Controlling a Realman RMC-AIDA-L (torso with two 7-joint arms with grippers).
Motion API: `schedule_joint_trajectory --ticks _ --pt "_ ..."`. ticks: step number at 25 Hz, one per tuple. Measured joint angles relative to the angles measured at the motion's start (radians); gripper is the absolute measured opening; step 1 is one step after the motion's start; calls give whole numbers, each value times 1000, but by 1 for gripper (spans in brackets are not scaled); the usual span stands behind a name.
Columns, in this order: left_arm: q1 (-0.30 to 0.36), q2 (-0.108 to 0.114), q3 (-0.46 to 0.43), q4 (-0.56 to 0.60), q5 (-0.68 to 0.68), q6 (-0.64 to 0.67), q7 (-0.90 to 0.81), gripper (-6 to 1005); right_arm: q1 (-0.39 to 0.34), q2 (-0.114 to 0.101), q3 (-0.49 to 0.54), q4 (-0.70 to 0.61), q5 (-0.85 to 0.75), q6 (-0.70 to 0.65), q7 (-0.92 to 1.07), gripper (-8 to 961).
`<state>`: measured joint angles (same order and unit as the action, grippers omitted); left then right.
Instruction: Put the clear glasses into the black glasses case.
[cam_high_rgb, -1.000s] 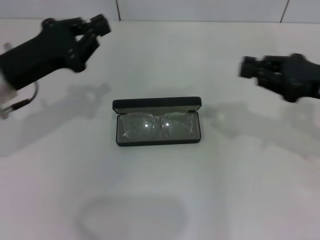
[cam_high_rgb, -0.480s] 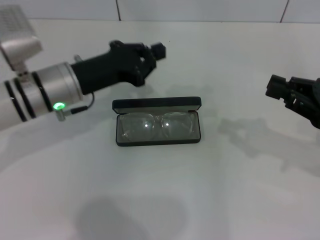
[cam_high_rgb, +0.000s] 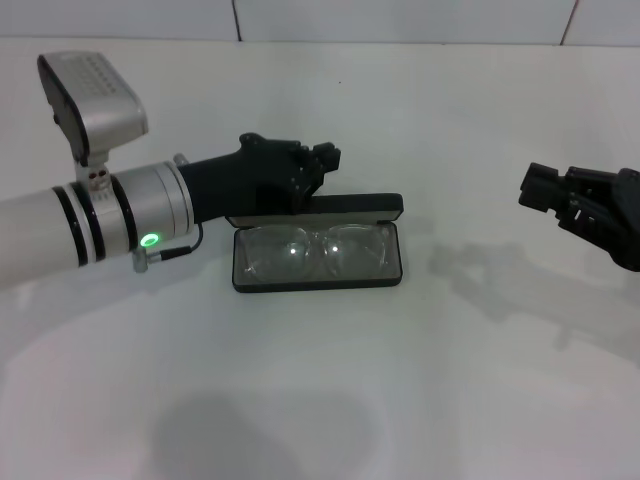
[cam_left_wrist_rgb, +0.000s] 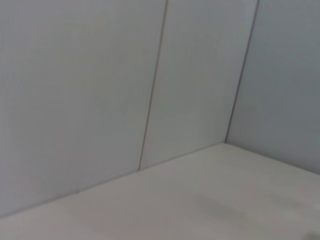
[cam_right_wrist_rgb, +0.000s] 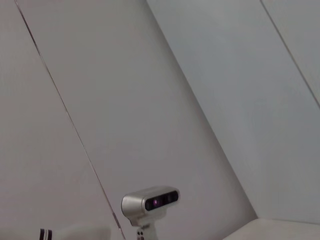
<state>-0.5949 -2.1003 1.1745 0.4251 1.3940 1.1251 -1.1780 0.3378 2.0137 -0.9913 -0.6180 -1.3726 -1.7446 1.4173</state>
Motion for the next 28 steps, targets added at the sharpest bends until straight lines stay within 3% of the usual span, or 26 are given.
schedule_joint_trajectory --ticks 11,20,25,26,28 --pt "6 -1 1 -88 -4 -18 6 66 40 0 -7 10 0 31 -1 167" --pt "48 -3 3 -132 1 -9 11 66 78 0 -9 21 -22 64 -7 167" --pt "67 -1 3 -103 -7 61 11 66 84 0 -9 23 -23 67 -12 167" --pt "90 3 3 -42 -40 175 11 66 85 0 -9 23 -23 67 -13 167" --pt "113 4 3 13 -65 245 11 66 86 0 -9 23 -23 68 -17 168"
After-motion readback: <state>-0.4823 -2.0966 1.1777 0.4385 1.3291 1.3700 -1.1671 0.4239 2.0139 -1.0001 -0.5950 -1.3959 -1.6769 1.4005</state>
